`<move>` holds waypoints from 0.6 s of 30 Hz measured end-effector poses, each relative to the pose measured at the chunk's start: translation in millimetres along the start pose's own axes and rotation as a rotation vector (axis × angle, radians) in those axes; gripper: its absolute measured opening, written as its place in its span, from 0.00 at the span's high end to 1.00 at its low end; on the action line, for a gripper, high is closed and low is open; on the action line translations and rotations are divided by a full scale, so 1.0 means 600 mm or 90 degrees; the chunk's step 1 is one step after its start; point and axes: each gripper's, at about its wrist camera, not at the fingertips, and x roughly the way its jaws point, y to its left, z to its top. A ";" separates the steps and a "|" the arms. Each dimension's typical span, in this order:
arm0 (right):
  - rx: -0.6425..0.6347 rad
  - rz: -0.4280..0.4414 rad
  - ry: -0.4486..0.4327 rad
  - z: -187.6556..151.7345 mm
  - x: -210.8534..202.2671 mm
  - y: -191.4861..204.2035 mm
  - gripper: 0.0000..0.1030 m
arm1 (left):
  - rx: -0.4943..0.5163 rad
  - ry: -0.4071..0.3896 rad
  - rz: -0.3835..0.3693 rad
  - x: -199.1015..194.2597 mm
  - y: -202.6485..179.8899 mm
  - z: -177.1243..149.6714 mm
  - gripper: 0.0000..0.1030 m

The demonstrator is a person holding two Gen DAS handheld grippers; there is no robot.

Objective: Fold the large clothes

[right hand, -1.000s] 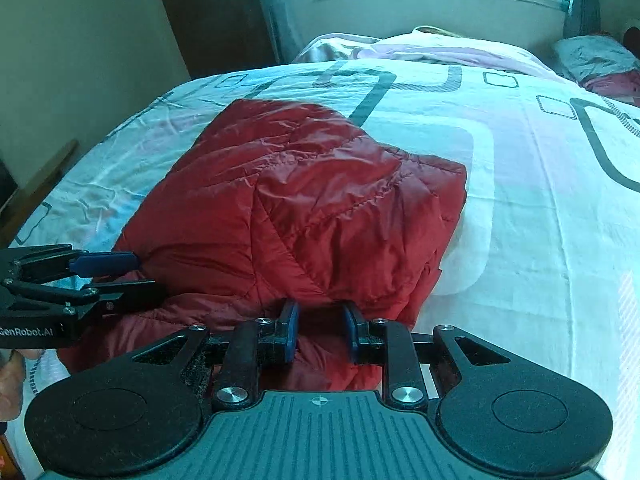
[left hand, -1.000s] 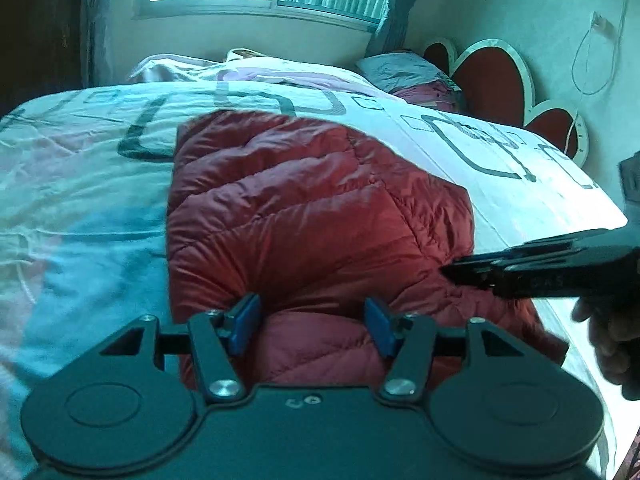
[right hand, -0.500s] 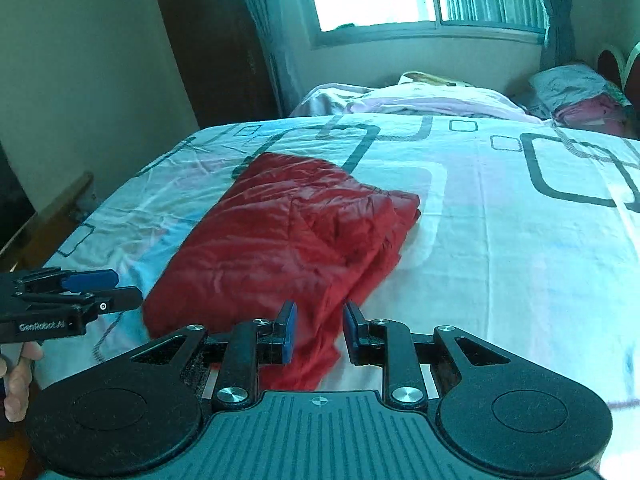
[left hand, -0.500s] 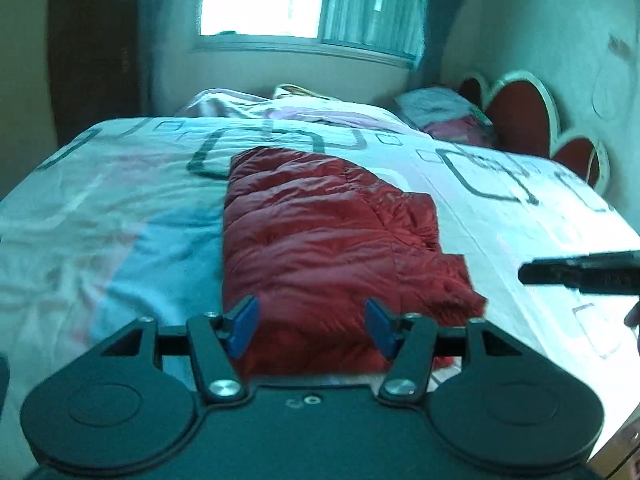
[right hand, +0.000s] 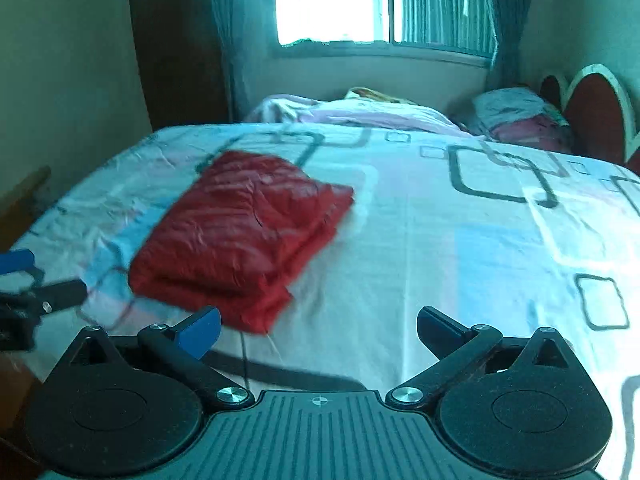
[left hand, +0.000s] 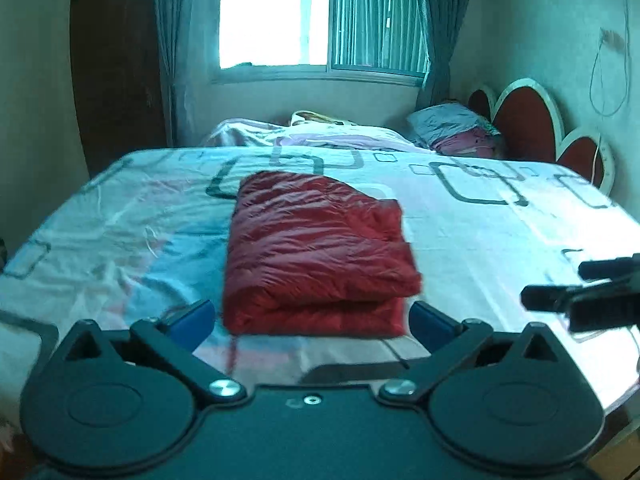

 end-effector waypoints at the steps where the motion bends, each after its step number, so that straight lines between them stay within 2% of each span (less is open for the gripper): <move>1: -0.001 0.002 -0.004 -0.005 -0.010 0.002 0.00 | -0.006 -0.002 0.002 -0.007 -0.003 -0.002 0.00; 9: -0.006 0.008 -0.010 -0.029 -0.054 0.027 0.00 | -0.001 -0.031 0.011 -0.066 -0.027 -0.020 0.00; 18: -0.004 0.011 -0.034 -0.029 -0.087 0.028 0.00 | 0.009 -0.041 0.012 -0.082 -0.039 -0.021 0.00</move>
